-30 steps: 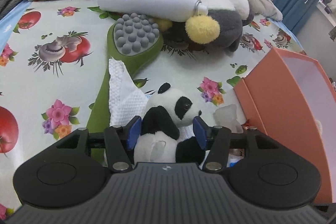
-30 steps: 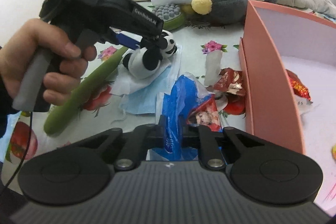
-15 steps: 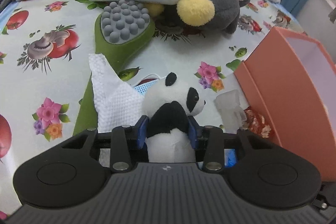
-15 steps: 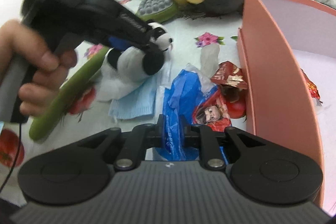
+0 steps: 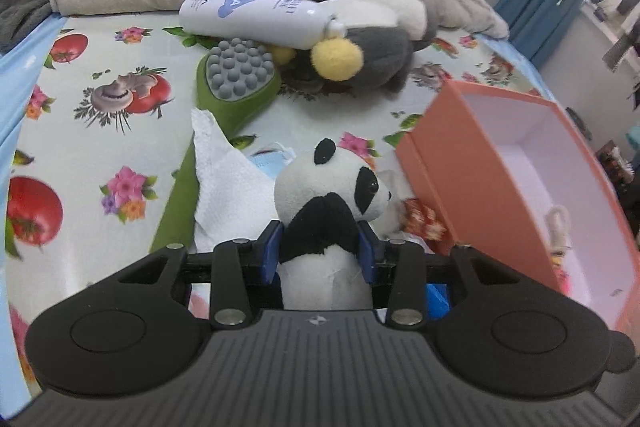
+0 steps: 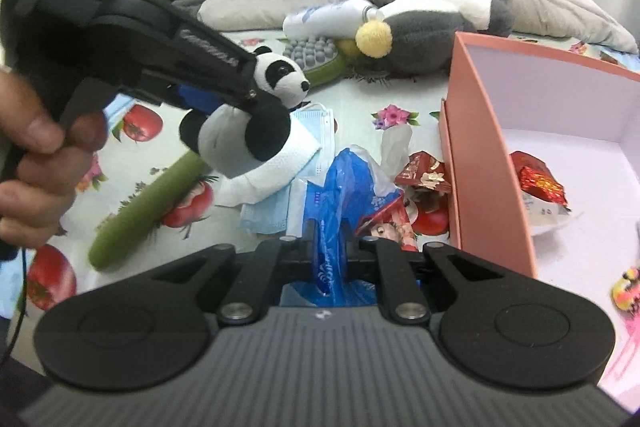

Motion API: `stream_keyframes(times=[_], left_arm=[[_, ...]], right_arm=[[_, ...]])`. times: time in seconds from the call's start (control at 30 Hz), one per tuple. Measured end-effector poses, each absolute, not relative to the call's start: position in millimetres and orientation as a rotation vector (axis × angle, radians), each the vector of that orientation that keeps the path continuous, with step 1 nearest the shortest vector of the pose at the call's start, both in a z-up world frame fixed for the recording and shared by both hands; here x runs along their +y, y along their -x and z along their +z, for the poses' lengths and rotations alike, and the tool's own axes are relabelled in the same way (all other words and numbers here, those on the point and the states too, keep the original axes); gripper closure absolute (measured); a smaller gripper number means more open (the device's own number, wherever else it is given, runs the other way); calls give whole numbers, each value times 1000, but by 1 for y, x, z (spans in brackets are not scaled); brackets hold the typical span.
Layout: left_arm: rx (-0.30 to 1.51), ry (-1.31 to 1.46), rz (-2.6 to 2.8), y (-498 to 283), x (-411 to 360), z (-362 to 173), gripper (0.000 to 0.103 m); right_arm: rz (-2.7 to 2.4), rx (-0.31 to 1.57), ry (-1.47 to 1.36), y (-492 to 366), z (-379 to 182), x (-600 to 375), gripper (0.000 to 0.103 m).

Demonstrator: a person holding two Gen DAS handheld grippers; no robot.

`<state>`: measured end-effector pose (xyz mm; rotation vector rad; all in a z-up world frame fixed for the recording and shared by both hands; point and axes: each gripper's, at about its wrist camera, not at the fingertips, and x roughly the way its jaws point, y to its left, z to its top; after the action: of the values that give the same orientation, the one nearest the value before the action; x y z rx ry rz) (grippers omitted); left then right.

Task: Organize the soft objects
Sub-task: 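Lift the panda plush with the left tool while the right lifts the blue bag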

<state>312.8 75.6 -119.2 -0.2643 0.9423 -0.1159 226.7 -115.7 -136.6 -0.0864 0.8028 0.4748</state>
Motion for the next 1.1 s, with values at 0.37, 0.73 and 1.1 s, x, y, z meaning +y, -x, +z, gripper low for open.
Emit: stream_keyframes(times=[0.37, 0.73, 1.1], left_arm=[[872, 344, -108, -232, 68, -79, 58], [816, 382, -72, -161, 61, -54, 58], [761, 396, -70, -116, 53, -24, 58]], right_arm=[[447, 736, 56, -189, -100, -136, 90], [454, 688, 43, -161, -72, -150, 90], [463, 630, 15, -130, -41, -163, 90]])
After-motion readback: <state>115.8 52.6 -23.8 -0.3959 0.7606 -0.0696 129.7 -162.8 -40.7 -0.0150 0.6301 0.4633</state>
